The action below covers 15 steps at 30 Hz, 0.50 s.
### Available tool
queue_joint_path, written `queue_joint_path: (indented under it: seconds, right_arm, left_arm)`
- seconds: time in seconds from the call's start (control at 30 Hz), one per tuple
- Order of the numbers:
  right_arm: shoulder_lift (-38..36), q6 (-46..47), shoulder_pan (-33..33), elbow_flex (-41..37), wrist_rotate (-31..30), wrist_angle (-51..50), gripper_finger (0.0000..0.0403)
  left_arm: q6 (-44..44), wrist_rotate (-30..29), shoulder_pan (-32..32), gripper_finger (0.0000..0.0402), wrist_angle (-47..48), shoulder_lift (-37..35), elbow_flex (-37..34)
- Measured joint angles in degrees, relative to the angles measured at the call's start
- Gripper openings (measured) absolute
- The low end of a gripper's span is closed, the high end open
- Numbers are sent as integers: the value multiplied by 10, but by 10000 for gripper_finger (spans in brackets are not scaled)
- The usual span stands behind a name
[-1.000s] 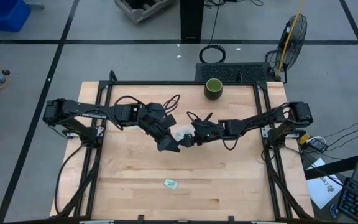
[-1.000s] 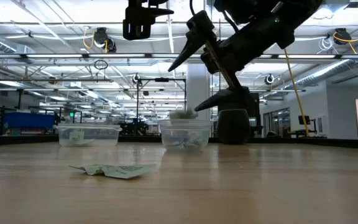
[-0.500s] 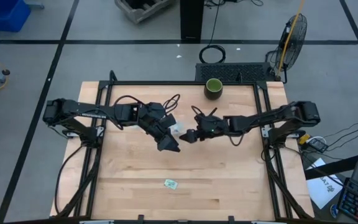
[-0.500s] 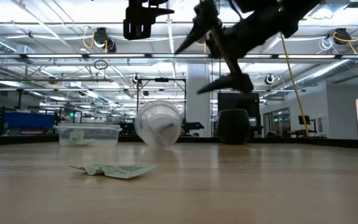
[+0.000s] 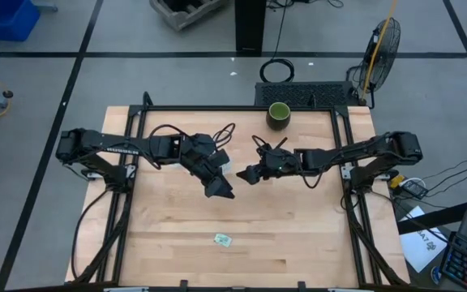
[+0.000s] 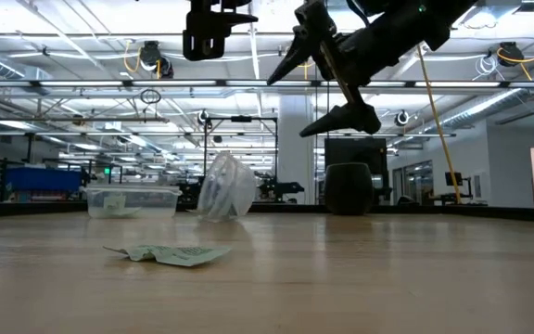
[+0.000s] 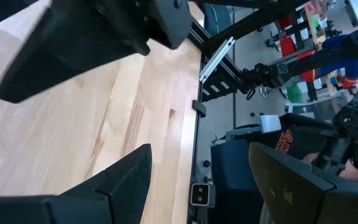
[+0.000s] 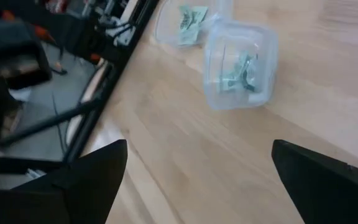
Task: Pick and place items into bin
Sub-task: Adjust the right transparent bin
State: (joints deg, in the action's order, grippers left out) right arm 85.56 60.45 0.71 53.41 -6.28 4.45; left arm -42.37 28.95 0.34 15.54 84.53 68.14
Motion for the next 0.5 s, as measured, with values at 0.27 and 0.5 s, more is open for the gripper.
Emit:
queue_joint_path:
  seconds: [0.27,0.5]
  right_arm:
    - [0,-105,-8,0,41,42,393]
    - [3,-106,-36,1,65,150,393]
  left_arm:
    - [15,16,-10,275,95,-27,0]
    - [35,-51,4,275,131,-120,0]
